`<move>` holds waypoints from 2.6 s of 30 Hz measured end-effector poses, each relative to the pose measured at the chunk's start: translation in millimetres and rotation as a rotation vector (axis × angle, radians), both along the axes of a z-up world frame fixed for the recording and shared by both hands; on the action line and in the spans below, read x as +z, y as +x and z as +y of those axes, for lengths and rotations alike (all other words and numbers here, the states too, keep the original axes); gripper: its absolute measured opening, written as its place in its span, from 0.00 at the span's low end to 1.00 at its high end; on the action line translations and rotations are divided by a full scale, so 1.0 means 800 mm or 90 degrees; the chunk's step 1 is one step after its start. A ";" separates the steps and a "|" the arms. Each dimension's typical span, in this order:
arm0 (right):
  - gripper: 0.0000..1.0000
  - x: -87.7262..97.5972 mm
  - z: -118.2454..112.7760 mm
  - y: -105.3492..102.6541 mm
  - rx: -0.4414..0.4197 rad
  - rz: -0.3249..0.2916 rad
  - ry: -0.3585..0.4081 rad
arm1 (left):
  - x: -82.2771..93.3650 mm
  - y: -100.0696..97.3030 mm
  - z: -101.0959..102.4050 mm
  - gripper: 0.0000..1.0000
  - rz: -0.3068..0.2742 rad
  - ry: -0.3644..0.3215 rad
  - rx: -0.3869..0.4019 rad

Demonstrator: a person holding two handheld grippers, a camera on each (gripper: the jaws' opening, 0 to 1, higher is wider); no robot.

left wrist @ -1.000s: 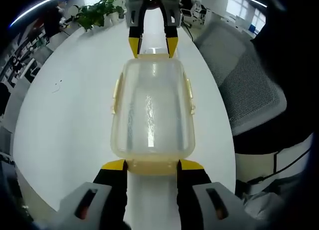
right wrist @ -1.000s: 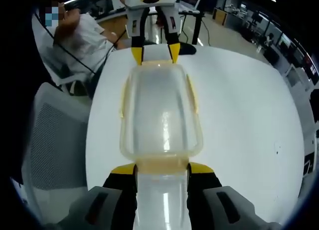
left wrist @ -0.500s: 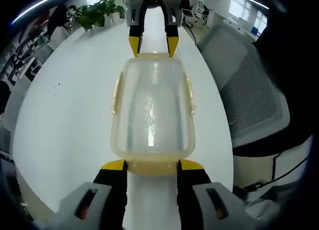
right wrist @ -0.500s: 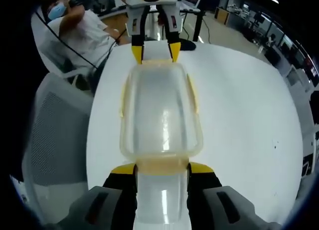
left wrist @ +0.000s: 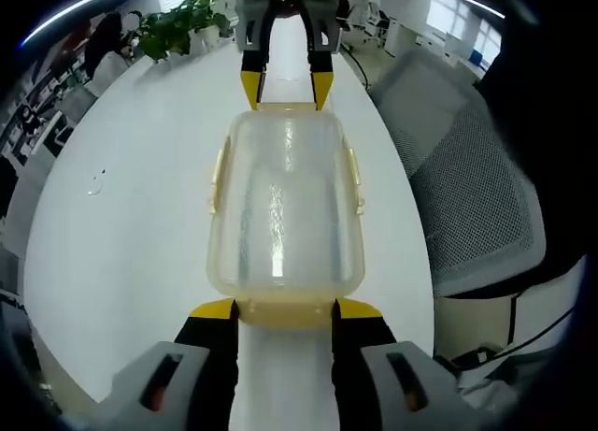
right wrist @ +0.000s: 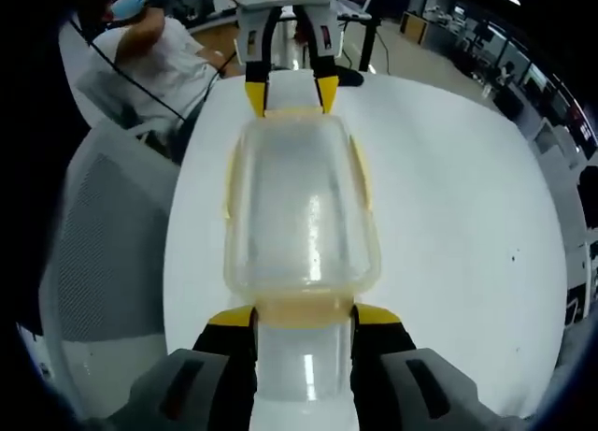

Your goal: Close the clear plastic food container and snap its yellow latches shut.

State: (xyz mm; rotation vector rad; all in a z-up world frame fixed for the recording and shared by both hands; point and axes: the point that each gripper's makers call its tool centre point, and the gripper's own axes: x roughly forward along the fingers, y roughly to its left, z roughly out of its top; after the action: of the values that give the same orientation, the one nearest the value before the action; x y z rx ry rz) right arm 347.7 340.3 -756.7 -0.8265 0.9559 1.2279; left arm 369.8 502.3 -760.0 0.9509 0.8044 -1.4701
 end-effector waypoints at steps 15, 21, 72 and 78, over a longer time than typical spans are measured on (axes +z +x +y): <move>0.37 -0.003 -0.037 -0.007 -0.012 0.005 0.000 | -0.002 -0.004 -0.036 0.37 0.007 0.004 -0.008; 0.38 -0.005 -0.051 -0.009 -0.018 0.013 0.000 | -0.004 -0.004 -0.051 0.37 0.010 0.007 -0.014; 0.38 -0.018 -0.151 -0.033 -0.024 0.025 -0.002 | -0.017 -0.023 -0.152 0.37 0.028 0.032 -0.027; 0.38 -0.021 -0.160 -0.036 -0.023 0.020 -0.003 | -0.019 -0.026 -0.163 0.37 0.020 0.037 -0.030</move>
State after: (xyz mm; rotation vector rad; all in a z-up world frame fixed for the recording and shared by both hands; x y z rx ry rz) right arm 319.0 212.1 -773.1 -0.7926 0.9956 1.2115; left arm 349.2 372.1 -775.1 0.9984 0.8570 -1.5130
